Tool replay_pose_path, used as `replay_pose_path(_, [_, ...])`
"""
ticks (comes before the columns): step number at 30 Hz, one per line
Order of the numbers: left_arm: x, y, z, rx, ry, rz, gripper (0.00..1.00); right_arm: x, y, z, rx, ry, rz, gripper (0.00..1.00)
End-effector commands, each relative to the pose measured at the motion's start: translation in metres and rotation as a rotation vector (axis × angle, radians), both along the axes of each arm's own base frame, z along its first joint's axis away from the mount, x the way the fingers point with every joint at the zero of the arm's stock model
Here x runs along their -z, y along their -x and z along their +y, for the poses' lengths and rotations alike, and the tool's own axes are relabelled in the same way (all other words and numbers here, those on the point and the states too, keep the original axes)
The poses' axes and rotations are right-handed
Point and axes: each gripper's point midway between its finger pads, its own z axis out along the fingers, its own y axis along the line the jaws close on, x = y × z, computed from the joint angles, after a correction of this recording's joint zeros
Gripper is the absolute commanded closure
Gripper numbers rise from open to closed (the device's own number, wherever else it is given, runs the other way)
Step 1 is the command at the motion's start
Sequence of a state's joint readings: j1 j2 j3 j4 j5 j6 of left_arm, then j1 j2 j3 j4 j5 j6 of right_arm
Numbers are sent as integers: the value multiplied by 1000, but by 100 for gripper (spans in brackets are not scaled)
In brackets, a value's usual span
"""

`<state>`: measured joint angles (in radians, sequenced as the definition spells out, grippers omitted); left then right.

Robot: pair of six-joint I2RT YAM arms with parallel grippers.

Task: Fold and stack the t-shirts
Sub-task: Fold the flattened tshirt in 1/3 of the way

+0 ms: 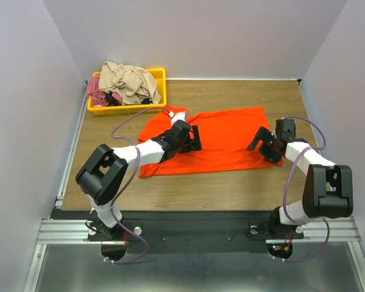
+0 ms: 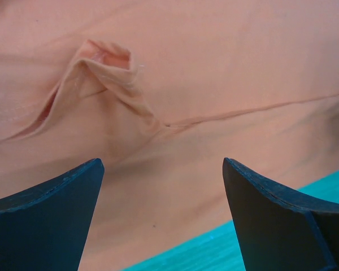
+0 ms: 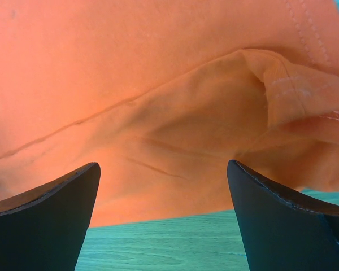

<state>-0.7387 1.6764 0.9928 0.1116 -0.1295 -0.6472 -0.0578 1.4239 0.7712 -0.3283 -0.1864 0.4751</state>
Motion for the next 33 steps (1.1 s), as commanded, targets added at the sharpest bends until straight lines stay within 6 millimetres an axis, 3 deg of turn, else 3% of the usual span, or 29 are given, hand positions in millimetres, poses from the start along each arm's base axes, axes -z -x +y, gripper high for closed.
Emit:
replay_pose_path(1, [3,-23,6,-53,-22,-7,1,-2,-12,7,-28,-22,-30,0])
replay_pose_path(8, [5,-47,22,-126,-69,-43,1,9,-9,4,-18,-6,4,0])
replay_pose_path(11, [20,-58,30,-141,-100,-24,2,9,-9,3,-15,-2,1,0])
replay_pose_path(15, [24,-72,32,-136,-122,-27,2,6,-9,1,-14,8,-8,0])
replay_pose_path(18, [11,-91,35,-174,-125,-72,2,8,-8,0,-10,15,-3,0])
replay_pose_path(22, [-24,-121,30,-189,-95,-173,2,10,-8,1,-15,12,5,0])
replay_pose_path(28, [-65,-143,26,-202,-91,-277,2,0,-11,-1,-17,23,-27,0])
replay_pose_path(30, [-77,-137,31,-205,-91,-284,2,-3,-11,-1,-21,26,-37,0])
replay_pose_path(31, [-69,-129,34,-195,-97,-266,2,-5,-11,-1,-20,28,-42,0])
replay_pose_path(32, [-84,-121,36,-197,-59,-283,2,-5,-11,-2,-19,31,-44,0])
replay_pose_path(33, [-83,-112,34,-172,-37,-273,1,-6,-11,-2,-18,33,-45,0])
